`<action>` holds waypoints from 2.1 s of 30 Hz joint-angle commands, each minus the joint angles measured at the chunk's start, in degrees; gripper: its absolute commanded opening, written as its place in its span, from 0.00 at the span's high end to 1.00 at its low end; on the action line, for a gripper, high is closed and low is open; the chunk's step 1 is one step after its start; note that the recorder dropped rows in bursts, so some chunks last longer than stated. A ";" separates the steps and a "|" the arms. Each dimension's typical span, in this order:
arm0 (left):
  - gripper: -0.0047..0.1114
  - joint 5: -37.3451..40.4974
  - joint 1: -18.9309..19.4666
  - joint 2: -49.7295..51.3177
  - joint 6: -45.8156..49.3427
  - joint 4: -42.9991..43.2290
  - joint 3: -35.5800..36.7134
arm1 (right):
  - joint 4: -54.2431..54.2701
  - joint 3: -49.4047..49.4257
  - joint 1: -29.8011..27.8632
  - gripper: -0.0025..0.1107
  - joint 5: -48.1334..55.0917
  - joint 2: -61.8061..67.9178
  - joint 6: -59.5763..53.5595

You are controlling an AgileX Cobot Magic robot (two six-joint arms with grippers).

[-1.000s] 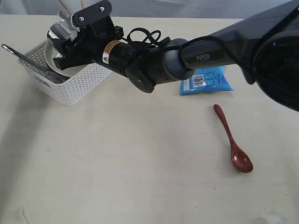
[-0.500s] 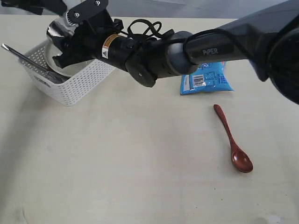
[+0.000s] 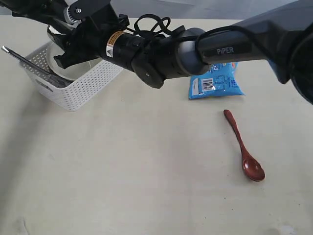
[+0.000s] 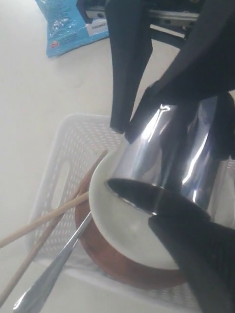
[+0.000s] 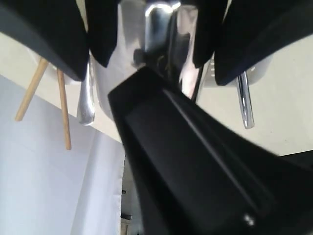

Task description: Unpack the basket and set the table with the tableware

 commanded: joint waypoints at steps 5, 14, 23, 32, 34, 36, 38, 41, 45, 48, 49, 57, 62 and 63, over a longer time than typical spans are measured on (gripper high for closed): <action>0.54 1.54 0.10 2.72 4.61 -5.48 -0.42 | -0.51 0.19 0.07 0.98 -1.19 -0.64 -0.46; 0.96 1.83 0.10 2.84 5.50 -6.56 -0.42 | -0.51 0.19 0.07 0.98 -0.97 -0.64 -0.46; 0.96 1.54 0.10 2.84 7.14 -6.85 -0.42 | -0.51 0.19 -0.07 0.98 6.01 -2.49 -1.10; 0.96 1.43 -1.31 -0.22 8.92 -6.61 -0.42 | -0.51 0.19 -1.16 0.98 34.23 -13.61 -3.32; 0.96 1.65 -2.83 -0.75 8.92 -5.23 -0.42 | -0.51 0.19 -2.24 0.98 40.41 -16.10 -3.32; 0.96 1.65 -4.71 -1.16 8.92 -3.53 -0.01 | -0.51 1.04 -4.13 0.98 44.26 -18.98 -3.32; 0.96 1.65 -7.11 -1.57 8.92 -2.93 0.85 | -0.51 4.33 -7.32 0.98 42.66 -23.11 -2.91; 0.96 0.60 -11.26 -3.26 8.56 -1.58 3.12 | -0.51 10.63 -13.60 0.98 39.18 -30.51 -2.66; 0.96 -3.48 -18.74 -6.28 -0.30 9.00 6.32 | -0.51 19.04 -21.47 0.98 38.49 -39.19 -5.15; 0.96 -4.65 -23.90 -6.97 -5.67 15.27 9.03 | -0.51 24.50 -25.68 0.98 35.79 -43.94 -5.38; 0.96 -5.92 -25.27 -6.97 -6.75 15.99 9.94 | -0.51 25.82 -26.71 0.98 34.17 -45.24 -5.38; 0.96 -22.30 -32.71 -4.99 -9.68 18.12 19.18 | -0.51 30.46 -28.67 0.98 28.17 -48.72 -7.58; 0.96 -24.23 -31.94 -0.65 -10.85 20.82 19.31 | -0.51 30.46 -28.67 0.98 28.17 -48.72 -7.83; 0.96 -25.84 -31.68 0.31 -11.02 22.19 19.31 | -0.51 30.46 -28.67 0.98 28.17 -48.72 -7.83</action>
